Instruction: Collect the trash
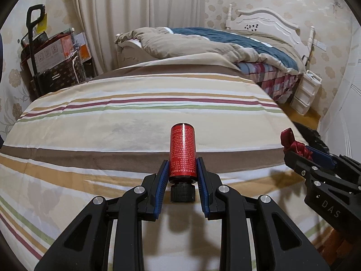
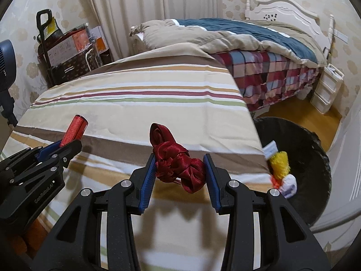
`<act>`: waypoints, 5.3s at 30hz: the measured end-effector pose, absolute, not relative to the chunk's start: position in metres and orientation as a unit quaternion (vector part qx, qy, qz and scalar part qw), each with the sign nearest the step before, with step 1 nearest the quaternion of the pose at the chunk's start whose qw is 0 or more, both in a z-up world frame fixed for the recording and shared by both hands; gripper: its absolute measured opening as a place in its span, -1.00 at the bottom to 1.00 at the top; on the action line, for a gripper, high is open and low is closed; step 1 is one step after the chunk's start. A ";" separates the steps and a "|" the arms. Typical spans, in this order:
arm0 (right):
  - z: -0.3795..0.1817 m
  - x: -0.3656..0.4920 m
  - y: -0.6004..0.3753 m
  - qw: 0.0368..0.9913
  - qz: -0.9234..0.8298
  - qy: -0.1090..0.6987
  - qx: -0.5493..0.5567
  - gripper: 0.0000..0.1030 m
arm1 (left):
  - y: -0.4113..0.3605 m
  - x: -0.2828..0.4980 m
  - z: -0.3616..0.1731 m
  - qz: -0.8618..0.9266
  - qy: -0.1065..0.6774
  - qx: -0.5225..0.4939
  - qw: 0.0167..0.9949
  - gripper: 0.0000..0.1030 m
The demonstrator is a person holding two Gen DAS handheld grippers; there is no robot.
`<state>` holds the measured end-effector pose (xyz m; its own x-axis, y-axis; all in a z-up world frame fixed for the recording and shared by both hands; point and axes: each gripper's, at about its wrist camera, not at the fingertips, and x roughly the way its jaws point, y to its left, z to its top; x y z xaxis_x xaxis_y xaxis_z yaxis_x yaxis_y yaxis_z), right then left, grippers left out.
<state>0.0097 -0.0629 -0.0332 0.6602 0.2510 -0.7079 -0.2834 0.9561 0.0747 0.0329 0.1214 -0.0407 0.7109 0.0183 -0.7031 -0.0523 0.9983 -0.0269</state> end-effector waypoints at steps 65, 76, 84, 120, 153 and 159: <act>-0.043 0.047 -0.264 0.934 -0.057 0.348 0.057 -0.20 | -0.104 0.099 -0.041 -0.131 0.346 0.063 0.927 -0.47; -0.049 0.054 -0.269 0.931 -0.064 0.355 0.059 -0.18 | -0.113 0.105 -0.045 -0.137 0.357 0.070 0.921 -0.43; -0.049 0.053 -0.270 0.930 -0.074 0.355 0.058 0.11 | -0.111 0.105 -0.042 -0.128 0.345 0.067 0.927 0.25; -0.008 -0.007 -0.234 0.948 -0.080 0.305 0.041 0.91 | -0.021 0.040 0.002 -0.040 0.294 0.020 0.955 0.80; 0.014 -0.062 -0.211 0.959 -0.058 0.277 0.029 0.91 | 0.001 -0.019 0.021 -0.027 0.261 0.014 0.965 0.87; 0.014 -0.062 -0.211 0.959 -0.057 0.277 0.029 0.91 | 0.000 -0.020 0.020 -0.025 0.262 0.011 0.965 0.87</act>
<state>-0.0622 -0.2105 0.0139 0.8401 -0.0939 -0.5342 0.1256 0.9918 0.0232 -0.0202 0.0005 0.0200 0.8613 -0.0427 -0.5063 0.0541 0.9985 0.0078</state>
